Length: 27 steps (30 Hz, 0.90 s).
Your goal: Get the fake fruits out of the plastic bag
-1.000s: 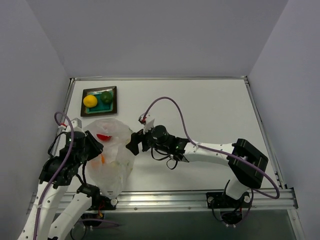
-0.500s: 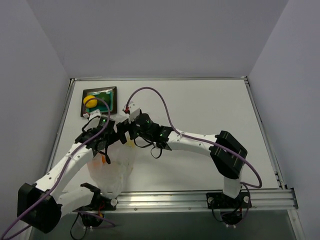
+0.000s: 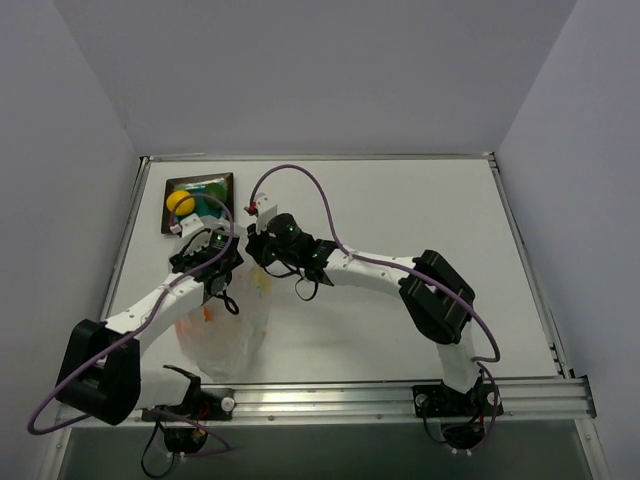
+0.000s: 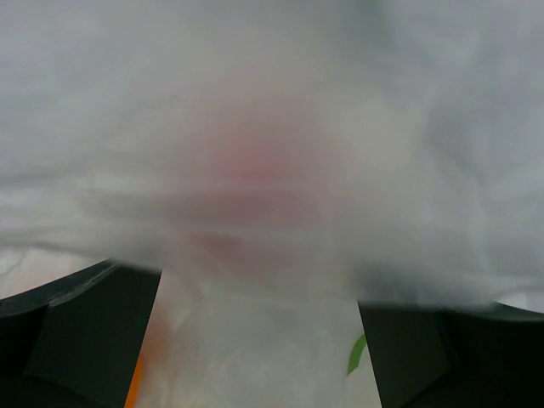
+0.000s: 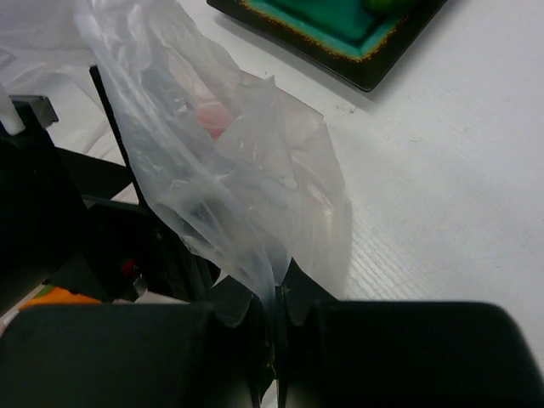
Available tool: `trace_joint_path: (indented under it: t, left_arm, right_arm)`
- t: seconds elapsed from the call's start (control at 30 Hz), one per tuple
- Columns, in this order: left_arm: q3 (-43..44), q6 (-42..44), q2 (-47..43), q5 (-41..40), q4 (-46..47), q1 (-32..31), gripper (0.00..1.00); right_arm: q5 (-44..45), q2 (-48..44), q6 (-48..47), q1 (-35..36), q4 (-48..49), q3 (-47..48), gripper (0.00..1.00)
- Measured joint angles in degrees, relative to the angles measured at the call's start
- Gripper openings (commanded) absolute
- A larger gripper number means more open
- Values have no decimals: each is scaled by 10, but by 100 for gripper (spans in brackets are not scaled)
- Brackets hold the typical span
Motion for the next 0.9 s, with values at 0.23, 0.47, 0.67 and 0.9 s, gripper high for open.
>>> trace_joint_path:
  t: [0.23, 0.47, 0.67, 0.9]
  left_arm:
    - [-2, 8, 62, 8, 86, 47, 89]
    - [0, 28, 111, 9, 151, 61, 90]
    - [3, 44, 165, 22, 190, 90, 90]
    - [25, 64, 205, 47, 237, 121, 58]
  right_arm:
    - [-22, 10, 8, -6, 12, -1, 0]
    - [-39, 10, 16, -6, 22, -1, 0]
    - [-45, 10, 17, -6, 24, -2, 0]
    - [-53, 10, 18, -6, 36, -13, 0]
